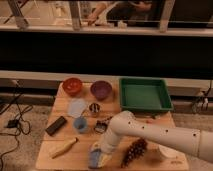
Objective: Place sponge in purple bowl
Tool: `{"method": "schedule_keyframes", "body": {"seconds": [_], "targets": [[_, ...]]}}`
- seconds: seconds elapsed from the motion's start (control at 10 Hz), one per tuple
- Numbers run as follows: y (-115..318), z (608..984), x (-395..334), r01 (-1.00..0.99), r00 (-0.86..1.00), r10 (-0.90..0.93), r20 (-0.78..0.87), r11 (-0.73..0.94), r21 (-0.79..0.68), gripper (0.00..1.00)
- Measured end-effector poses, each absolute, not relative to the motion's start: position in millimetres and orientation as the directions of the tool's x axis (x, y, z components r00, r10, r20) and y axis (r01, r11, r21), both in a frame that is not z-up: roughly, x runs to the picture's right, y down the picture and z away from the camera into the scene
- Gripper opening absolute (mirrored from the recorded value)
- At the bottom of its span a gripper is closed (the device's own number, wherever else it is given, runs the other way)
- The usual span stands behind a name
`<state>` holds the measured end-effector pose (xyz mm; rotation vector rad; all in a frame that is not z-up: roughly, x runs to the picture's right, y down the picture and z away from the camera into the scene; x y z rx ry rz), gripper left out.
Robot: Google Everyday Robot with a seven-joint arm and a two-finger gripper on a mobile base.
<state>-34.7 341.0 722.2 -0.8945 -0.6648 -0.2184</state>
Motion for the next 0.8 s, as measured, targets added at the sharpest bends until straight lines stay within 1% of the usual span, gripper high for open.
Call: {"method": "schedule_keyframes", "body": {"seconds": [0.5,0.6,0.8], "targets": [[340,722,-35,0.441,0.78,0.091,0.619,0.622,-0.646,0.0],[339,719,-36,0.448,0.777,0.075,0.625,0.632,-0.632,0.0],[325,701,-52,0.46,0.761,0.048,0.647,0.664,-0.59,0.0]]}}
